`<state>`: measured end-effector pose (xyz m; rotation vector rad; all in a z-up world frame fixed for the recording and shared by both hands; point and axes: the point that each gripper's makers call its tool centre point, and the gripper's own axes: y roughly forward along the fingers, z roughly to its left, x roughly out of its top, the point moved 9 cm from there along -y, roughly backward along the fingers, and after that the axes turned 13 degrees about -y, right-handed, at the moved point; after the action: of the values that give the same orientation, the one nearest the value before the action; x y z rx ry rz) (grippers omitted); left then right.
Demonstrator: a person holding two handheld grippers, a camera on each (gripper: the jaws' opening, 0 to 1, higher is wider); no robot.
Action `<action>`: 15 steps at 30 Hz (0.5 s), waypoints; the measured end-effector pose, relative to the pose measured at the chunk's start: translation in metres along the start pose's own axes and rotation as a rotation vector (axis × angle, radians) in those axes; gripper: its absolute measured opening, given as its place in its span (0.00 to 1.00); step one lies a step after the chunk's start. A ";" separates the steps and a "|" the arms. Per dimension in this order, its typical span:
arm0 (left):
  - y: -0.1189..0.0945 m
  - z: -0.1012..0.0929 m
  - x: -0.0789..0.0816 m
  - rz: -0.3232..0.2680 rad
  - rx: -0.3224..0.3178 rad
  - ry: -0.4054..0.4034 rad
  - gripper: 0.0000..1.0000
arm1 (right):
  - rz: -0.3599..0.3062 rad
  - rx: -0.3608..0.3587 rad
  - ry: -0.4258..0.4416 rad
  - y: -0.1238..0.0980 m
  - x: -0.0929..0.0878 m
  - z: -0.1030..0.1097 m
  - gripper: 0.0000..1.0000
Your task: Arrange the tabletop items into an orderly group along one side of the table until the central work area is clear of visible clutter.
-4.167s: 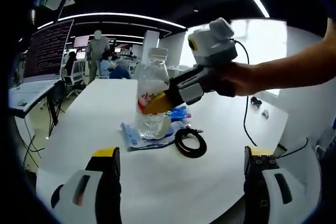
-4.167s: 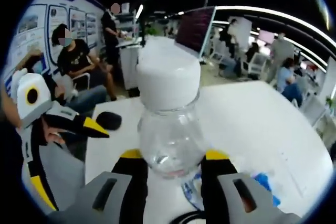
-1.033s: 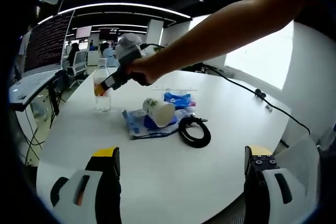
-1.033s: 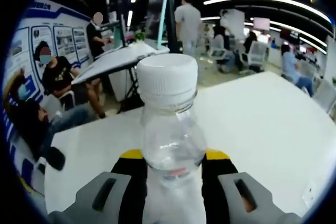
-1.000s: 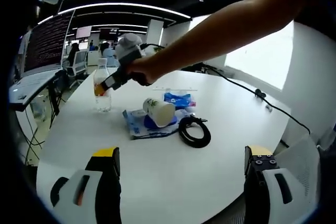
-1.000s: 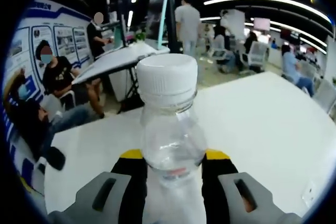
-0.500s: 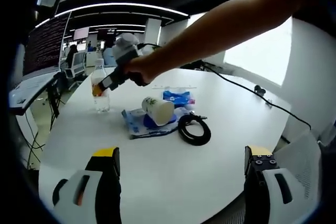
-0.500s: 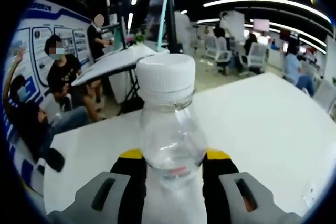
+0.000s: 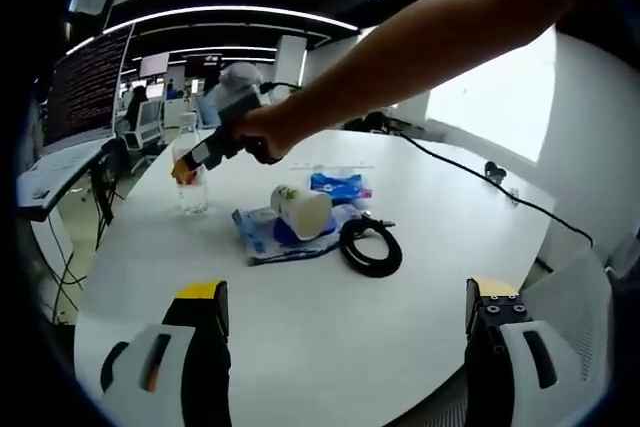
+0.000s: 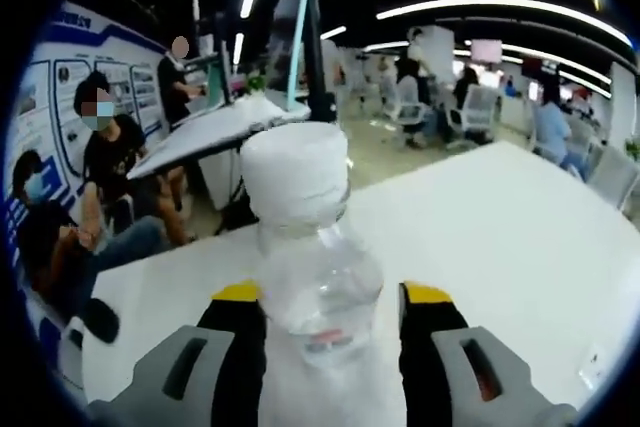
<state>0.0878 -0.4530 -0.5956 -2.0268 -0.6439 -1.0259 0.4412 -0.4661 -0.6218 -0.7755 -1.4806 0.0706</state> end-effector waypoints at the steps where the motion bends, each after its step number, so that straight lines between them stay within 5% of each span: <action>1: 0.000 0.000 0.000 0.000 0.000 0.000 0.99 | 0.005 0.005 -0.006 0.000 0.000 0.001 0.51; 9: 0.001 -0.001 0.001 -0.001 -0.008 0.007 0.99 | 0.027 0.053 -0.042 -0.020 -0.001 0.025 0.55; 15: 0.000 -0.002 0.001 -0.003 -0.013 0.021 0.99 | 0.035 0.043 -0.037 -0.035 -0.001 0.021 0.55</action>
<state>0.0874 -0.4550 -0.5939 -2.0240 -0.6314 -1.0542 0.4081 -0.4848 -0.6076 -0.7690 -1.4961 0.1433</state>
